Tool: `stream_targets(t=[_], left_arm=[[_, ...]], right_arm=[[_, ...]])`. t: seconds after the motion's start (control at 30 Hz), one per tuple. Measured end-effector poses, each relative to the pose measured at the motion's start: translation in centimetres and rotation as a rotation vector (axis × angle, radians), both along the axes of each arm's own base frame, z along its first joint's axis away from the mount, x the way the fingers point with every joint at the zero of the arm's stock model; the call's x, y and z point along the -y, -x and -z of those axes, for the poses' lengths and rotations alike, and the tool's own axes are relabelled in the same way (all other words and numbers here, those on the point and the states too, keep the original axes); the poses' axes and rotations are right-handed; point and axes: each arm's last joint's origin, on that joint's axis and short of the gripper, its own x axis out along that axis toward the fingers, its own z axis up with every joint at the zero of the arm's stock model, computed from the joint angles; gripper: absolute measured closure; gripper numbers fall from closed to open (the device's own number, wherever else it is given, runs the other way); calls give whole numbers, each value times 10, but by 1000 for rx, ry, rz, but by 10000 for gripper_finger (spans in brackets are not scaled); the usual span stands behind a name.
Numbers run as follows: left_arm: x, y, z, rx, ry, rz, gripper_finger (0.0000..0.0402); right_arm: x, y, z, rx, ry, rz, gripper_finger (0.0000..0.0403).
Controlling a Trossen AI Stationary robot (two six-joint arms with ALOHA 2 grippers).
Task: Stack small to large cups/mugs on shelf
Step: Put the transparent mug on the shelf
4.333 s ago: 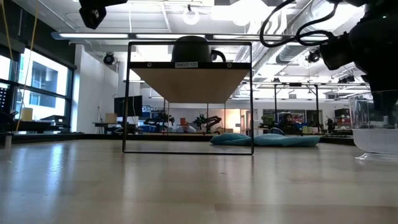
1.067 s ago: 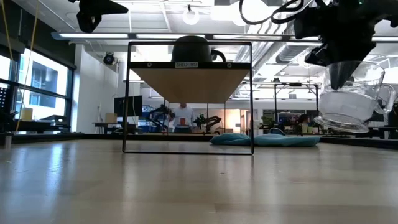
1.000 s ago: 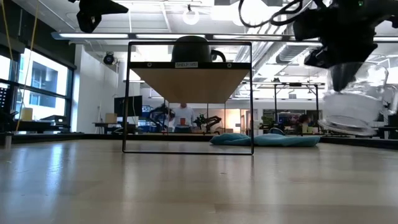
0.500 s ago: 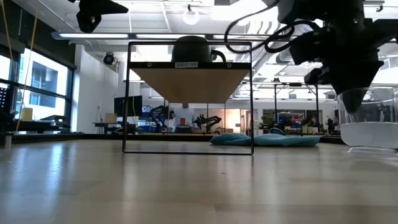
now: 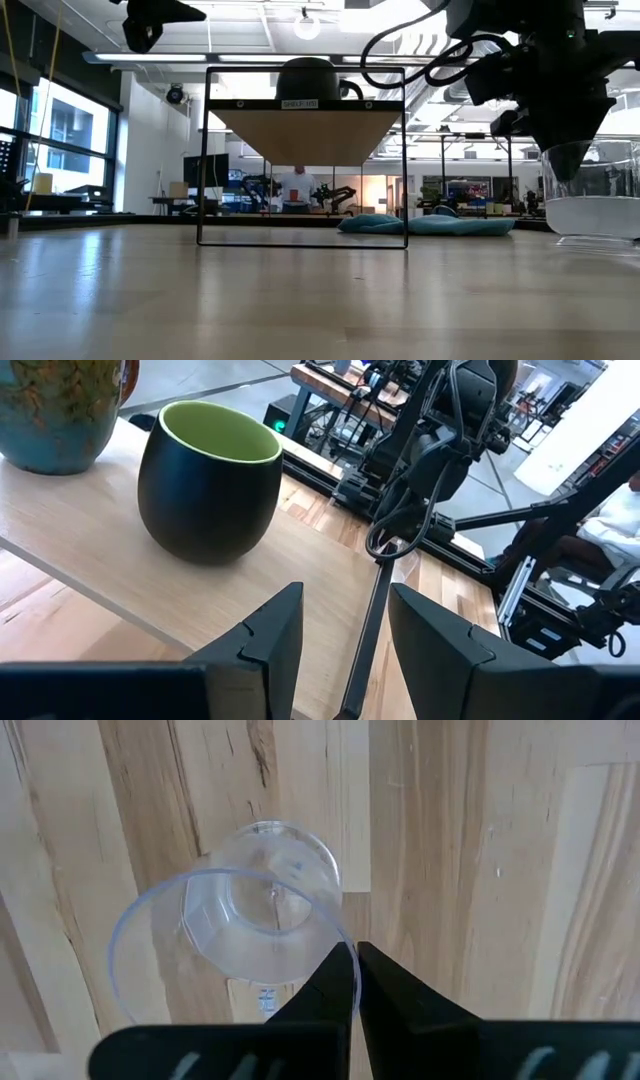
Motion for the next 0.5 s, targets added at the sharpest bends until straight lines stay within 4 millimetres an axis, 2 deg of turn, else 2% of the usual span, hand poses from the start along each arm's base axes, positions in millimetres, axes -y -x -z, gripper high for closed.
stream_targets(t=[0.2, 0.5], left_arm=[[0, 1, 2, -15, 9, -3, 263], [0, 1, 2, -18, 9, -3, 263]], right_arm=[[-1, -3, 0, 30, -6, -4, 394], [-1, -4, -1, 41, -23, -5, 335]])
